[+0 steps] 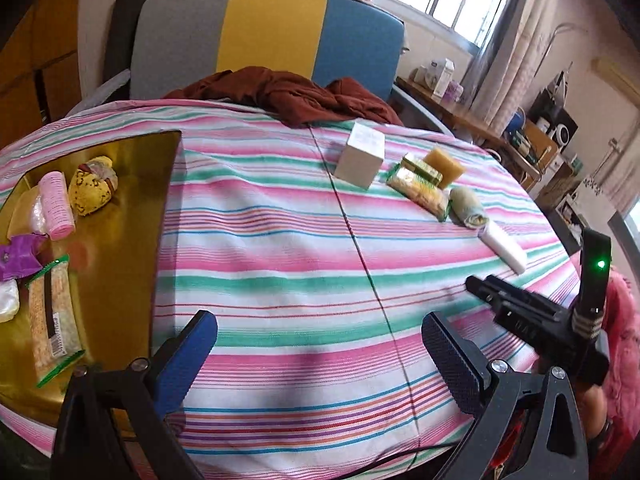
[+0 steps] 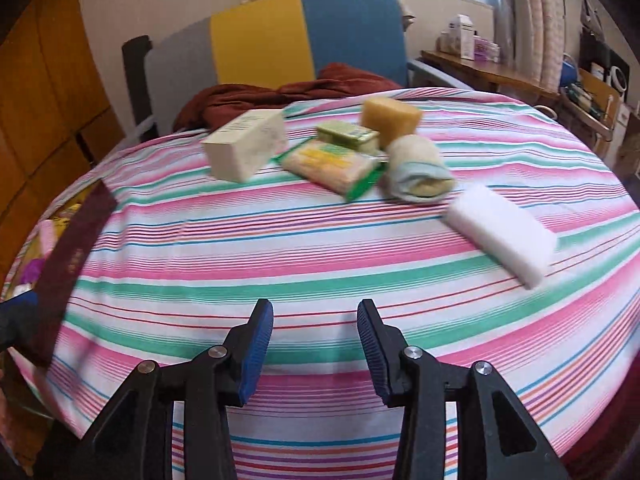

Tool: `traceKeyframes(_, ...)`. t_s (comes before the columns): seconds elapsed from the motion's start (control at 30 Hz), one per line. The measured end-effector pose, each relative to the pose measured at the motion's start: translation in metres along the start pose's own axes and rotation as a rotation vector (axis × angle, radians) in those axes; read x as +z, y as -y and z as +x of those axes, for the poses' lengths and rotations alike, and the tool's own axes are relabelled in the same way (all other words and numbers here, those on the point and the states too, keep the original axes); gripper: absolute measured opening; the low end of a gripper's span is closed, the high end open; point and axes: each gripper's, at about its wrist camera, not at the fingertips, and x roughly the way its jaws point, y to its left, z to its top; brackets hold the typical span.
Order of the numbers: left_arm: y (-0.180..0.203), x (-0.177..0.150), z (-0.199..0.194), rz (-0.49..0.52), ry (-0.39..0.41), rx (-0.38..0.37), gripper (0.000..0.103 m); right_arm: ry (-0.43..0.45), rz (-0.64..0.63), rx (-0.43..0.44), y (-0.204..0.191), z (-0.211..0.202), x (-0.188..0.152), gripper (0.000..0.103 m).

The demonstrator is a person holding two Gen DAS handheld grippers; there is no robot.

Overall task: Organize objects
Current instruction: 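Return both tools to the items and grasp the white sponge block with the right tool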

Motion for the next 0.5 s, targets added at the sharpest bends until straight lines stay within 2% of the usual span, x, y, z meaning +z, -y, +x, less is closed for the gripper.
traceKeyframes(0.2, -0.002, -0.004, 0.006, -0.013, -0.036, 0.008, 0.103, 0.048, -0.004, -0.082, 0.061, -0.004, 0.031, 0.049)
traceKeyframes(0.27, -0.003, -0.005, 0.006, -0.025, -0.039, 0.009, 0.103, 0.035, -0.005, -0.088, 0.083, -0.002, 0.045, 0.067)
traceKeyframes(0.3, -0.003, -0.005, 0.006, -0.029, -0.039, 0.014, 0.103, 0.015, -0.010, -0.099, 0.094, 0.002, 0.053, 0.079)
traceKeyframes(0.37, -0.001, -0.005, 0.008, -0.029, -0.048, 0.020, 0.103, -0.004, -0.031, -0.128, 0.109, 0.009, 0.062, 0.080)
traceKeyframes(0.5, 0.005, -0.006, 0.011, -0.015, -0.064, 0.014, 0.103, -0.098, -0.104, -0.099, 0.125, 0.028, 0.068, 0.080)
